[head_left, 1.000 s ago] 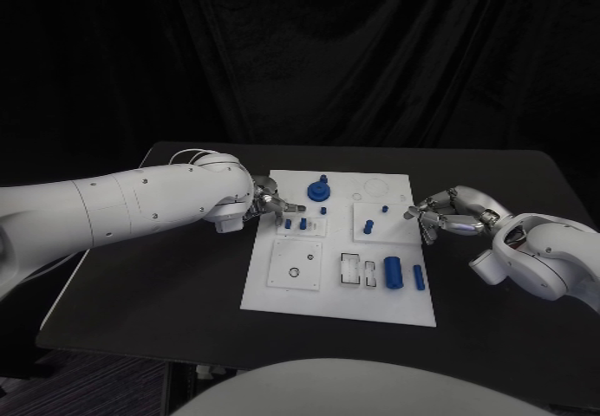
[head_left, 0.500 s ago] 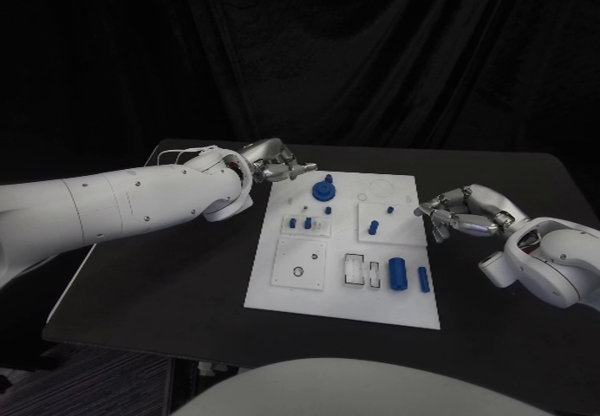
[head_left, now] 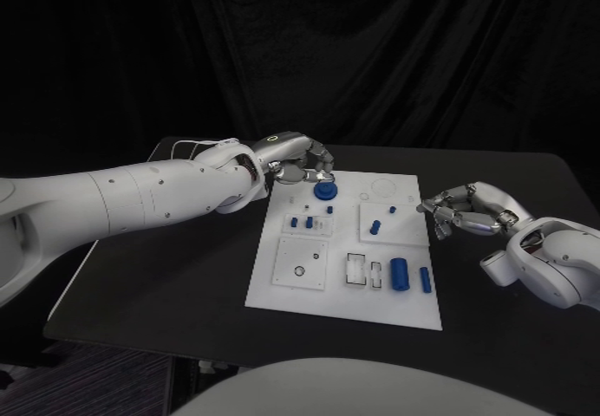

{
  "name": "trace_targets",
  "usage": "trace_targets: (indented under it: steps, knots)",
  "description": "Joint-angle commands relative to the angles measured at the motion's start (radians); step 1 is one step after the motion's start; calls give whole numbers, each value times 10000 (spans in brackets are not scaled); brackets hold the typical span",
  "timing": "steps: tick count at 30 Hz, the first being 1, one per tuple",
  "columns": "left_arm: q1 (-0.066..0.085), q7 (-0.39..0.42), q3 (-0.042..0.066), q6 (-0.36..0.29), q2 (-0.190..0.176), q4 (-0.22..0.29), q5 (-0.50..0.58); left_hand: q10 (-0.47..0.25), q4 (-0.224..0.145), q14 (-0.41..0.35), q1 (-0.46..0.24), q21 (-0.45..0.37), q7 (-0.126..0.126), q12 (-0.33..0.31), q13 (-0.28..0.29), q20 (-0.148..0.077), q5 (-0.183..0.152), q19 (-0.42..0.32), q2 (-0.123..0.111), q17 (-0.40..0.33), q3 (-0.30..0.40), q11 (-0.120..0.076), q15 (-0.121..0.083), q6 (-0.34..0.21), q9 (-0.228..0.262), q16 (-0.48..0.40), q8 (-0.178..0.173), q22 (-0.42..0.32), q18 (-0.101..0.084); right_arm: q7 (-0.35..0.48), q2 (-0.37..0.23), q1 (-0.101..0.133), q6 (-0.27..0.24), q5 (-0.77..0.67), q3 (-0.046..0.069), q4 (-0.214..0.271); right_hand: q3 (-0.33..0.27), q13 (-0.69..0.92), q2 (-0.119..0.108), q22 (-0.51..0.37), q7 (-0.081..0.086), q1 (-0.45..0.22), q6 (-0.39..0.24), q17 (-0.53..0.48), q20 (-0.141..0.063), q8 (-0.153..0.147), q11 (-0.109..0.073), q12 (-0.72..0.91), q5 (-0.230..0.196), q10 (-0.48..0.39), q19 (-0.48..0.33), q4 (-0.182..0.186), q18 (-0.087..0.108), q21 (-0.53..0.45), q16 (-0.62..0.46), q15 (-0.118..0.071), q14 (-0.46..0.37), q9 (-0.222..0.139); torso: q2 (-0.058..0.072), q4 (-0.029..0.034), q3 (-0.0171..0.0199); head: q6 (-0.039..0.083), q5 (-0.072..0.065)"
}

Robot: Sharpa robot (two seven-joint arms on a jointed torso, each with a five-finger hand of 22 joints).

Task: Assemble the parts on the task board

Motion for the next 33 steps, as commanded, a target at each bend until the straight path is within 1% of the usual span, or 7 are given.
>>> trace_targets:
  steps: [1,4,6,12,17,19,33]
  knots:
    - [-4,1300,8,527,230,-230,-1138,-433,-39,23,849,-43,68,-1098,-1035,135,-44,-65,-320,853,804,49,48,54,-682,-43,-506,1672,109,29,-4,-20,-40,10,7,-11,53,-15,10,13,-54,53,47,-9,-1,42,23,45,40,81,64,-26,194,-34,20,1,33,11,13,36,-4,0,-81]
    - [-12,1214,9,639,405,-360,-1739,-230,-31,345,1312,198,30,-1670,-1964,134,70,192,-722,1030,1862,-17,-24,172,-1219,176,-714,1802,88,3,4,-21,5,10,7,-18,53,-15,10,13,-54,53,47,-9,-1,42,23,45,40,81,64,-26,194,-34,20,1,33,11,21,24,-12,0,-104]
    - [-25,1029,9,758,511,-428,-2170,-61,-61,428,1350,299,-58,-2263,-2953,27,-216,362,-1473,902,3453,-4,-157,9,-2409,162,-727,1822,74,-16,11,-21,35,10,7,-25,50,-22,1,14,-54,50,49,-13,-4,46,22,44,52,82,71,-22,194,-34,23,0,37,12,9,18,-1,0,-127]
    - [-117,448,10,998,795,-666,-2766,17,-499,413,879,269,-134,-2754,-3933,-81,-951,502,-2146,515,4752,-82,-212,-258,-3848,-11,-738,1803,78,-79,18,-21,112,11,7,-34,49,-26,-3,14,-54,48,48,-32,-5,47,22,43,56,82,74,-20,193,-35,10,-1,28,12,10,17,-6,0,-182]
    - [-209,-6,12,1079,985,-847,-3436,15,-813,349,577,72,-217,-2911,-4367,-110,-1478,464,-2337,190,4841,-112,-272,-304,-4544,-184,-722,1728,120,-120,29,-21,161,11,7,-35,47,-27,-6,14,-53,46,47,-41,-6,47,22,42,57,82,75,-19,193,-35,3,-1,24,12,9,12,-1,0,-228]
    - [-238,-145,12,1152,1053,-903,-3607,267,-688,446,-96,194,-446,-2810,-4597,-266,-879,658,-2535,75,4273,-416,-523,328,-4909,-224,-611,1770,80,-136,30,-21,176,11,7,-32,47,-27,-6,14,-53,46,47,-41,-6,47,22,42,57,82,75,-19,193,-35,3,-1,24,12,7,15,0,0,-265]
    - [-432,-810,14,1494,1442,-1386,-3886,423,-964,485,-229,181,-790,-2808,-5085,-303,-831,790,-2586,-123,3730,-298,-467,348,-5569,-310,-708,1784,53,-222,58,-21,289,11,7,-30,45,-34,-9,15,-52,40,45,-56,-8,48,23,41,58,82,79,-13,192,-36,-5,-2,19,11,26,6,-10,0,-319]
